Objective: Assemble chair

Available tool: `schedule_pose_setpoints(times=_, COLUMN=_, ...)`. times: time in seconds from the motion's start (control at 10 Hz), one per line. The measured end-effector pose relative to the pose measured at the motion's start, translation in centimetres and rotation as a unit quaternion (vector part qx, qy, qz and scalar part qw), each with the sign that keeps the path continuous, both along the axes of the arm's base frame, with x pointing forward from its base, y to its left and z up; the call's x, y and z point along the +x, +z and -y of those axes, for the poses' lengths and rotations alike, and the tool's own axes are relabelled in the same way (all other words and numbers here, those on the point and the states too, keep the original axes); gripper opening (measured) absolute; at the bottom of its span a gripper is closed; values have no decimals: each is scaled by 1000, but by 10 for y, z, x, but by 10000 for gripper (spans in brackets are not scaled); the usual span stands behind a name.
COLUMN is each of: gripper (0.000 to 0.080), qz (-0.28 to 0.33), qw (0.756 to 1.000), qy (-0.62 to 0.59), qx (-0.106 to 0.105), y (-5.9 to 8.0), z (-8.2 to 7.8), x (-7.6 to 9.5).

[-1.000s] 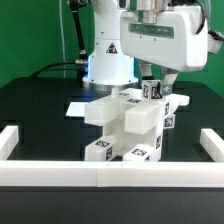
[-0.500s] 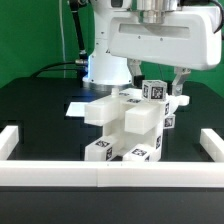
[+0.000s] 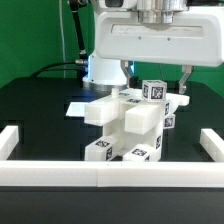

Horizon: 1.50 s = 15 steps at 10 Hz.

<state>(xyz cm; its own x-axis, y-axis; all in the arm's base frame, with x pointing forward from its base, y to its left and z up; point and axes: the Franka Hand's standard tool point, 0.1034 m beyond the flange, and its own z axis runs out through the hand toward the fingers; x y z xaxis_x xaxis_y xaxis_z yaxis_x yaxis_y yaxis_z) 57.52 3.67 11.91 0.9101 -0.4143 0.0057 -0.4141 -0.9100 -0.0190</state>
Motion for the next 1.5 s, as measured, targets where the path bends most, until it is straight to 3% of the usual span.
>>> schedule_pose_setpoints(times=0.4, gripper=648, qz=1, qw=990, qy=140, qx=-5, y=0, z=1, x=0)
schedule_pose_setpoints(times=0.8, gripper=648, qz=2, qw=965, qy=261, qx=-7, y=0, z=5, x=0)
schedule_pose_setpoints(times=1.0, gripper=405, qz=2, qw=966, qy=260, qx=-7, y=0, z=5, x=0)
schedule_pose_setpoints(times=1.1, gripper=405, qz=2, qw=967, qy=253, qx=-7, y=0, z=5, x=0)
schedule_pose_setpoints(times=1.2, gripper=285, qz=2, qw=969, qy=246, qx=-7, y=0, z=5, x=0)
schedule_pose_setpoints(times=1.4, gripper=286, qz=2, qw=969, qy=245, qx=-7, y=0, z=5, x=0)
schedule_pose_setpoints(times=1.5, gripper=286, qz=2, qw=981, qy=193, qx=-5, y=0, z=5, x=0)
